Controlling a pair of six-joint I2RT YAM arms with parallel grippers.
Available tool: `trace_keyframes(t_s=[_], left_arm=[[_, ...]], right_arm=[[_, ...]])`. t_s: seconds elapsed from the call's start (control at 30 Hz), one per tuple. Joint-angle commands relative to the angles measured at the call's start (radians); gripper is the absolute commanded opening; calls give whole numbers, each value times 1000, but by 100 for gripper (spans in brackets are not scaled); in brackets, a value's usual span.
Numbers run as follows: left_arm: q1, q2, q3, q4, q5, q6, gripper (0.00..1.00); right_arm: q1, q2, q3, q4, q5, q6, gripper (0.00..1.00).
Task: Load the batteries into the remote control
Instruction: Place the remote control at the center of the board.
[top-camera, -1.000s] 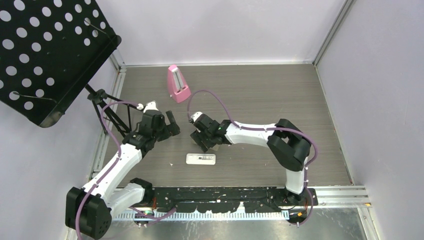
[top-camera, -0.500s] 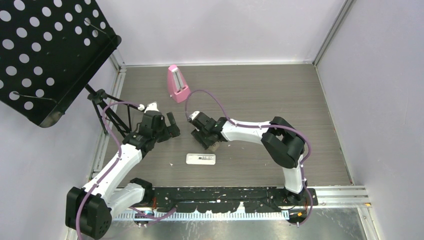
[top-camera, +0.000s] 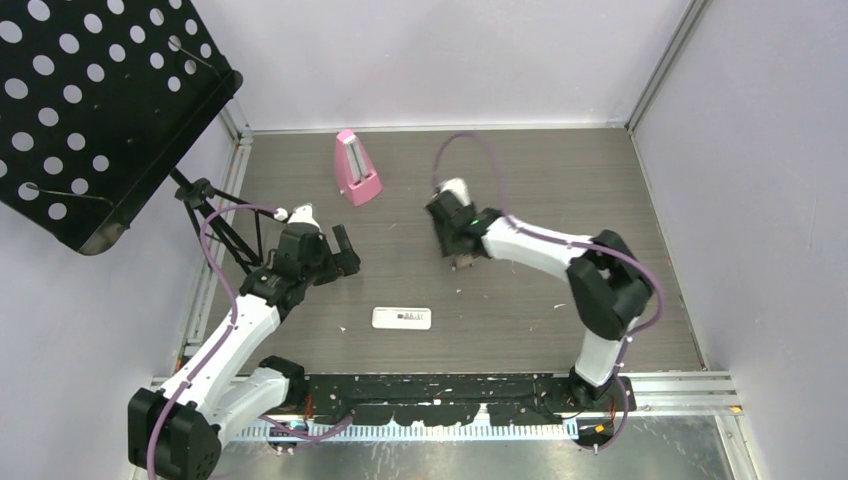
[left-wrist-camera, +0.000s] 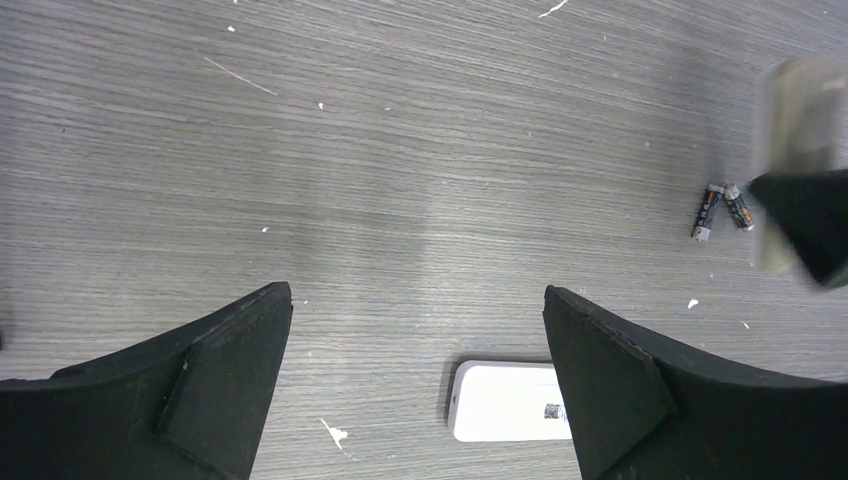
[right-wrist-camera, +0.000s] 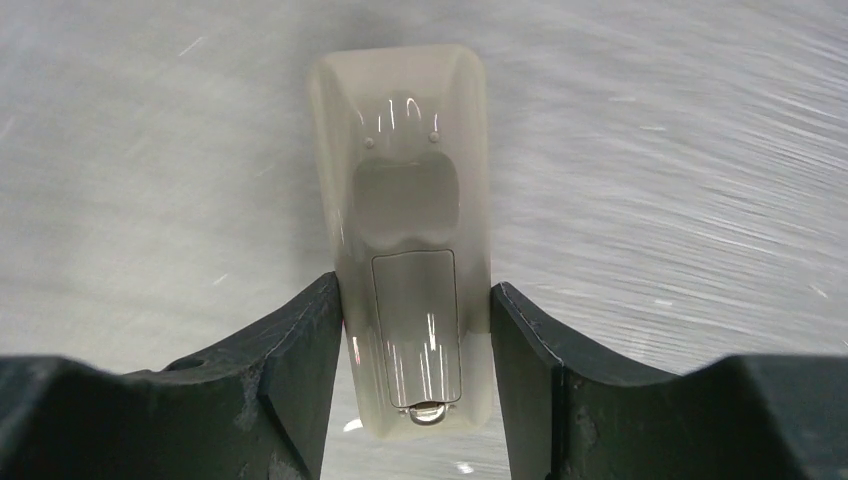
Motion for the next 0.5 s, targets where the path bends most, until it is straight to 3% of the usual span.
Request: trace_keyframes(t_s=[0.0,0.2,0.47], left_arm=[[5,-30,6,-19,16,18,100],[5,-36,3,-21,50,8,100],[5,-34,19,-41,54,26,100]], right_arm=[[-190,-147,-71,16,125,180,37],[-411,-128,-162,30,119,212,36],[-523,-47,-171,69,35,187,39]])
